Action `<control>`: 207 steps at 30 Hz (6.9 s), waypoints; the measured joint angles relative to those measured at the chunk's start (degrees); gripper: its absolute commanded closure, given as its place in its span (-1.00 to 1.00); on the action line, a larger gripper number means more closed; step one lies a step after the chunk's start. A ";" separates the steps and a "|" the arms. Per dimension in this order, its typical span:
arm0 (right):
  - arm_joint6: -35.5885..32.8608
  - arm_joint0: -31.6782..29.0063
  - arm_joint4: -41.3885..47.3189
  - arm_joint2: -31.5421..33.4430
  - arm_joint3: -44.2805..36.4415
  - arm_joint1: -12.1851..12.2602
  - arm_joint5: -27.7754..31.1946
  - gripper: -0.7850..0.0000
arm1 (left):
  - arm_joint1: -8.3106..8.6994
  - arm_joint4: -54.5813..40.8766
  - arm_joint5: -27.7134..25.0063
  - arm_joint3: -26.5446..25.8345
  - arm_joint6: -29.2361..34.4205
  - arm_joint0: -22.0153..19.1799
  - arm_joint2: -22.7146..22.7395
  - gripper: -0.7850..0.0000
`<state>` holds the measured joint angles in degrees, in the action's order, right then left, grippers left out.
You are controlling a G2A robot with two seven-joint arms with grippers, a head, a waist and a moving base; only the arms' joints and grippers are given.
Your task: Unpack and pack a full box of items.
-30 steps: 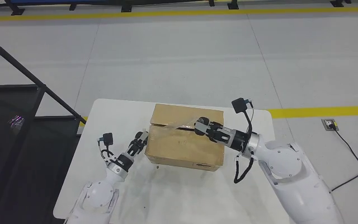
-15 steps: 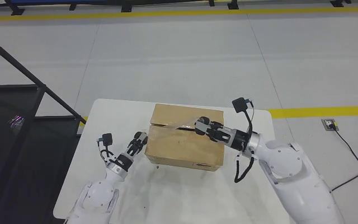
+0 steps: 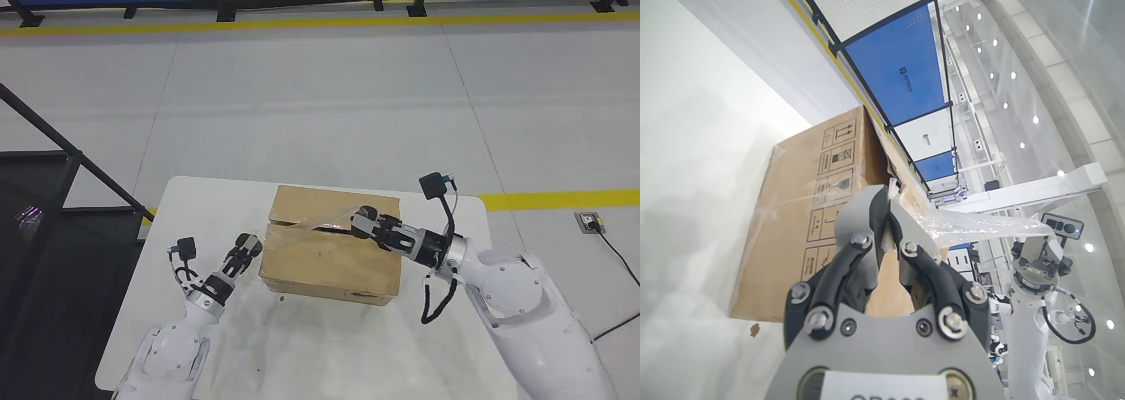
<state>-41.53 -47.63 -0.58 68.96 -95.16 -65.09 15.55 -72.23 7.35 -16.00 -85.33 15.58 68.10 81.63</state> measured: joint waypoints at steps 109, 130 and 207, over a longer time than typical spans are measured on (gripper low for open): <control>-4.19 -4.76 8.83 5.52 8.72 1.13 -15.92 1.00 | -0.22 -7.81 5.29 6.53 1.80 -6.72 -0.22 -0.10; -6.26 -2.53 8.17 3.90 9.65 1.25 -18.07 1.00 | -0.59 -13.02 6.30 -5.11 4.69 -6.83 -2.60 -0.24; -1.97 10.35 8.69 -8.33 17.04 -1.48 -21.98 1.00 | -2.57 -18.81 10.80 9.59 8.59 -15.42 -8.88 -0.15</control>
<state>-43.50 -37.28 8.11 60.63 -78.12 -66.56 -6.43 -74.80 -11.47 -5.20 -75.74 24.17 52.68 72.75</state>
